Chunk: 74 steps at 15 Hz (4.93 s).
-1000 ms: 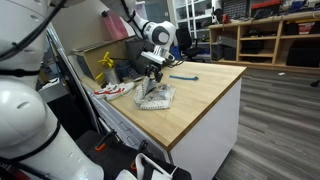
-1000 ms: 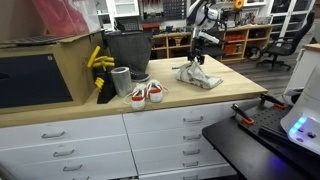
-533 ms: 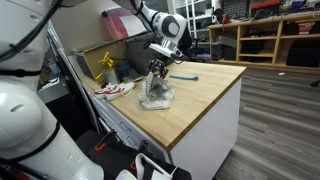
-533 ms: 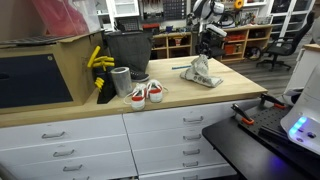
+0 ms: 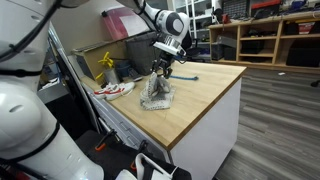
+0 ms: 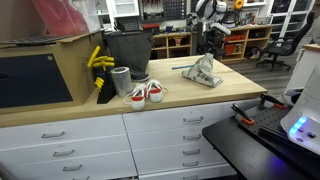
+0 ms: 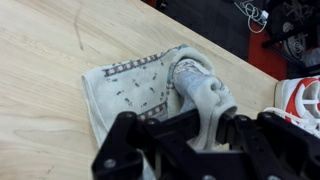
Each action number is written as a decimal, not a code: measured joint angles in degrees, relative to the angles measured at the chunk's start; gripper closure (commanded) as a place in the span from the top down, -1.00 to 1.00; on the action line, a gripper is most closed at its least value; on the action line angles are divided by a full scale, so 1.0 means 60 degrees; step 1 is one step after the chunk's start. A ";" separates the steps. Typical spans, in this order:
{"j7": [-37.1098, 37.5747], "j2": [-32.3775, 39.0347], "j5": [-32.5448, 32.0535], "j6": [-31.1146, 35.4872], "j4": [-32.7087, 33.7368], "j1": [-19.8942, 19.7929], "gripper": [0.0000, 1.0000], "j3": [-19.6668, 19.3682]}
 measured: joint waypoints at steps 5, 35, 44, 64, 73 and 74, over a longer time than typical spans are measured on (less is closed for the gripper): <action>-0.0017 0.0058 0.0005 0.0116 0.0300 0.0193 -1.00 0.0179; -0.1234 0.0137 0.0670 0.0449 0.0231 -0.0478 1.00 0.0503; 0.0609 -0.0196 0.0195 0.0772 -0.0567 0.0747 1.00 0.0310; 0.4111 -0.2176 -0.1353 0.7909 -0.5635 0.1693 0.31 -0.0188; 0.4113 -0.2282 -0.1316 0.9762 -0.6022 0.1738 -1.00 -0.0053; 0.4112 -0.2330 -0.1316 0.9814 -0.6053 0.1739 -1.00 -0.0024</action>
